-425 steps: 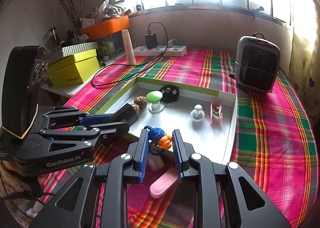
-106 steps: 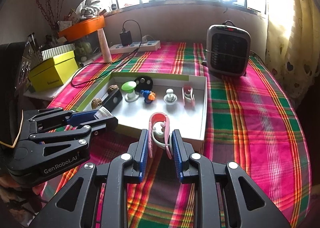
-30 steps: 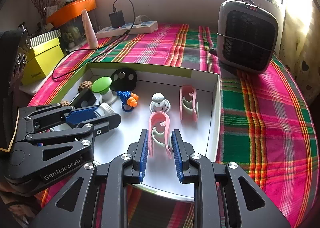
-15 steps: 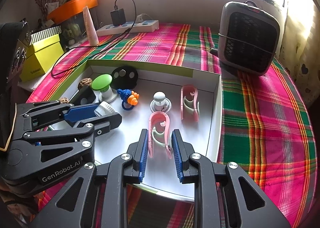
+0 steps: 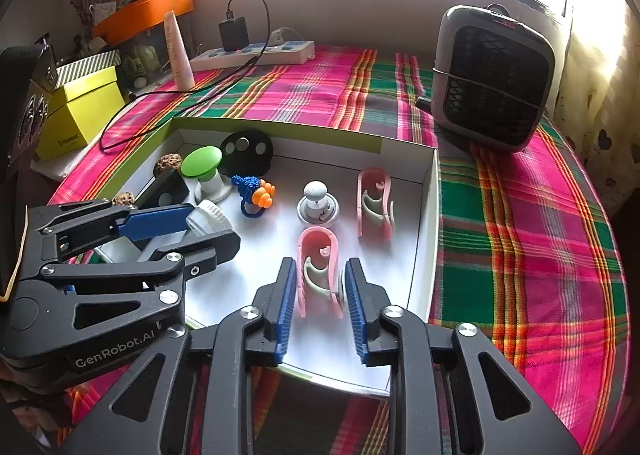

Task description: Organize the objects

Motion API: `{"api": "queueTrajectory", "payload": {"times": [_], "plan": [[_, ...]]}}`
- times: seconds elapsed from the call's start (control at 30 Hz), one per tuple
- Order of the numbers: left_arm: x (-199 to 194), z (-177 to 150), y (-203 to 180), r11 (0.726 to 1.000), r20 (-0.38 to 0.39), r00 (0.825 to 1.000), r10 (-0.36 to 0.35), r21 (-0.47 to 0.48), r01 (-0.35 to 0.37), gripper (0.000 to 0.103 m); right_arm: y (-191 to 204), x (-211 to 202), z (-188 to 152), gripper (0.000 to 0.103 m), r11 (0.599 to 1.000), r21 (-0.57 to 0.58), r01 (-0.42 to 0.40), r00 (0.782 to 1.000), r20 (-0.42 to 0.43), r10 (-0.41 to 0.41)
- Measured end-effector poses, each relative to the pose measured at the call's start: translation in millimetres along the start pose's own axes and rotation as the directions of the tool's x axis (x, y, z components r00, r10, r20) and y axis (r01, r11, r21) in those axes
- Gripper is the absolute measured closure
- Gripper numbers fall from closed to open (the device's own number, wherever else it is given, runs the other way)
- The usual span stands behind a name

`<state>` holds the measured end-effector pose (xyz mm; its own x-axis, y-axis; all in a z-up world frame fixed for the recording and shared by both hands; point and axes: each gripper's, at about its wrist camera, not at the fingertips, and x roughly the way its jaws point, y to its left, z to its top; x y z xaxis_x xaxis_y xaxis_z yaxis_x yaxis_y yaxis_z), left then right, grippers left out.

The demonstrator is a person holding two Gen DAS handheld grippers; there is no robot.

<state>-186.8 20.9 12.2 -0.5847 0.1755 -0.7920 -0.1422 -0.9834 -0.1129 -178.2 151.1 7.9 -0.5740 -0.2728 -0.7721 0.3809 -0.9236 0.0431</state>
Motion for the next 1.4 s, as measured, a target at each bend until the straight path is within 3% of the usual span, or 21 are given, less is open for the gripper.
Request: {"api": "queueTrajectory", "payload": {"times": [0.33, 0.8, 1.4], "plan": [[-13, -4, 1, 0.999, 0.026, 0.999, 0.042, -0.01, -0.041, 0.06, 0, -8, -3, 0.061, 1.0, 0.015, 0.012, 1.0, 0.014, -0.012], [-47, -18, -4, 0.996, 0.093, 0.991, 0.094, -0.017, -0.093, 0.058, 9, -36, -11, 0.061, 0.999, 0.031, 0.012, 0.998, 0.067, -0.014], [-86, -57, -8, 0.995, 0.136, 0.986, 0.101, -0.035, -0.097, 0.058, 24, -70, -44, 0.061, 0.999, 0.041, 0.023, 0.993, 0.117, -0.028]]}}
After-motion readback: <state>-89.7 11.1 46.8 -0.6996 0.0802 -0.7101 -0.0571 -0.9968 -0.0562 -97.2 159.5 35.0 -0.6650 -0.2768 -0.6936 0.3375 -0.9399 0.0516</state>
